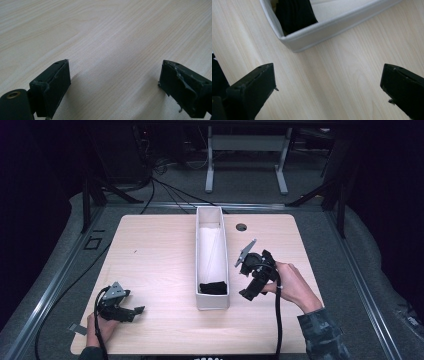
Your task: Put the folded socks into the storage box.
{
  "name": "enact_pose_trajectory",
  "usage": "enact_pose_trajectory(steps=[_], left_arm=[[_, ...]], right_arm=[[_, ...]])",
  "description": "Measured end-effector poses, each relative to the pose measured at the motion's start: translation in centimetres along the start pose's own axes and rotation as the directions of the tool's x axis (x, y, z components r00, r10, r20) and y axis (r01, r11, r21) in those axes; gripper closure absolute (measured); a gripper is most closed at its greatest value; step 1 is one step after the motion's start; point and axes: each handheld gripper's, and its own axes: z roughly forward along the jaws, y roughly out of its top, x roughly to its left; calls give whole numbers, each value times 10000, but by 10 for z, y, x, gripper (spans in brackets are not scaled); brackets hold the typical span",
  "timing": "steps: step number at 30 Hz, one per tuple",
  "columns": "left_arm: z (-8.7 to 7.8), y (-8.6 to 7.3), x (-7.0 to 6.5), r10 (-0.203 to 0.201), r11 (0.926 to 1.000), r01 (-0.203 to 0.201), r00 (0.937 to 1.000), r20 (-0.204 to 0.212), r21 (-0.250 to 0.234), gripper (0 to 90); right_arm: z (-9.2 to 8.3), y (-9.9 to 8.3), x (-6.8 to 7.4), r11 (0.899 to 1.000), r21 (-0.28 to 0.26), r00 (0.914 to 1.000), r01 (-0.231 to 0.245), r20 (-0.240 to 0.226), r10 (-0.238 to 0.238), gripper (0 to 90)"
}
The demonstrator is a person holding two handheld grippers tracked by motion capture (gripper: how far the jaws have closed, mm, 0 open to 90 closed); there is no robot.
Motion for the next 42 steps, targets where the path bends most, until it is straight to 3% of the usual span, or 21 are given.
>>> enact_pose_trajectory(steps=[10,16,20,24,25,30,32,36,39,42], left_arm=[[0,0,0,15,10000,-15,10000,-8,2,98],[0,0,0,15,10000,-15,10000,-9,4,98],[0,0,0,7,10000,-7,10000,-7,1,98],[0,0,0,16,10000,-16,10000,-9,3,98],[0,0,0,16,10000,-16,10000,-9,2,98],[0,0,0,16,10000,-16,10000,-10,3,98],[0,0,0,16,10000,-16,10000,-11,0,98],[0,0,0,15,10000,-15,10000,-10,3,98],[0,0,0,14,10000,-14,10000,-9,1,98],[0,0,0,10,10000,-10,10000,-9,1,98]], right_arm=[[1,-39,-2,9981,-184,9981,-580,201,584,0],[4,-63,0,9961,-505,9953,-718,610,748,0],[7,-80,1,9908,-782,9898,-1108,813,1171,0],[10,-98,2,9809,-1165,9781,-1560,1201,1698,0],[12,-103,2,9782,-1191,9777,-1699,1041,1825,0],[21,-124,4,9632,-1573,9600,-2180,1430,2406,0],[26,-133,5,9548,-1755,9553,-2399,1326,2644,0],[38,-149,8,9480,-1851,9463,-2590,1480,2875,0],[50,-160,9,9350,-2086,9408,-2869,1227,3161,0],[64,-169,12,9301,-2137,9385,-2988,1111,3270,12]])
